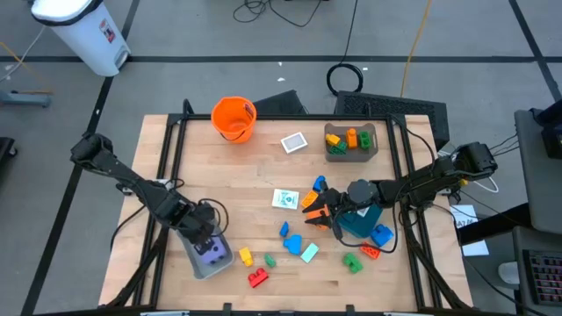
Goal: Pick & Place Toys
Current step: Adjust the purple dice in the gray bin
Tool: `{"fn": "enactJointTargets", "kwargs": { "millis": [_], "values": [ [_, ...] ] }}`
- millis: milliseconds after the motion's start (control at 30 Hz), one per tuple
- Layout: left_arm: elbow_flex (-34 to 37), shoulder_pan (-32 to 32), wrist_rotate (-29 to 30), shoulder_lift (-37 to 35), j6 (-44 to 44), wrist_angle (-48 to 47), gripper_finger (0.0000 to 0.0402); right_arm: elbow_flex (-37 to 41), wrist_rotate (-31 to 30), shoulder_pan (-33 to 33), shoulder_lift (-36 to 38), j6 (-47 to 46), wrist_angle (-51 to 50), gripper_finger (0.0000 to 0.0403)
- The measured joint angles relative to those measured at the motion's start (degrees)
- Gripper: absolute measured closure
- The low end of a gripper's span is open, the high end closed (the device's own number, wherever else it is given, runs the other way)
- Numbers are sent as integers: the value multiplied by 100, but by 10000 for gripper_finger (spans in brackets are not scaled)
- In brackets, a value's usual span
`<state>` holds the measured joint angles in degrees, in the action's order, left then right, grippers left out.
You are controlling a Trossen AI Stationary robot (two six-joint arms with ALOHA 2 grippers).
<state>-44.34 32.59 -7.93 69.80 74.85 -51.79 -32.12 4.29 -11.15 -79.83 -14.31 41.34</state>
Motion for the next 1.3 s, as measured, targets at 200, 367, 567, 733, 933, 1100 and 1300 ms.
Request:
{"fn": "enactJointTargets", "kwargs": {
  "millis": [200,367,567,733,933,1100,1300],
  "values": [
    [0,0,-237,292,-112,263,371,0,0,1,0,0,0,248],
    [0,2,-707,812,-599,734,371,0,0,0,0,0,0,248],
    [0,-79,-453,1221,-975,994,371,0,0,1,0,0,0,248],
    [-7,-74,-593,1235,-1725,1741,371,-2,0,1,0,0,-2,248],
    [-4,-76,-768,1235,-2022,2152,371,-1,0,1,0,0,-2,248],
    [-1,-76,-931,1237,-2180,2668,371,-2,0,0,0,0,-2,248],
    [-2,-89,-793,1237,-2203,2454,371,-2,0,1,0,0,-2,248]
  ]
}}
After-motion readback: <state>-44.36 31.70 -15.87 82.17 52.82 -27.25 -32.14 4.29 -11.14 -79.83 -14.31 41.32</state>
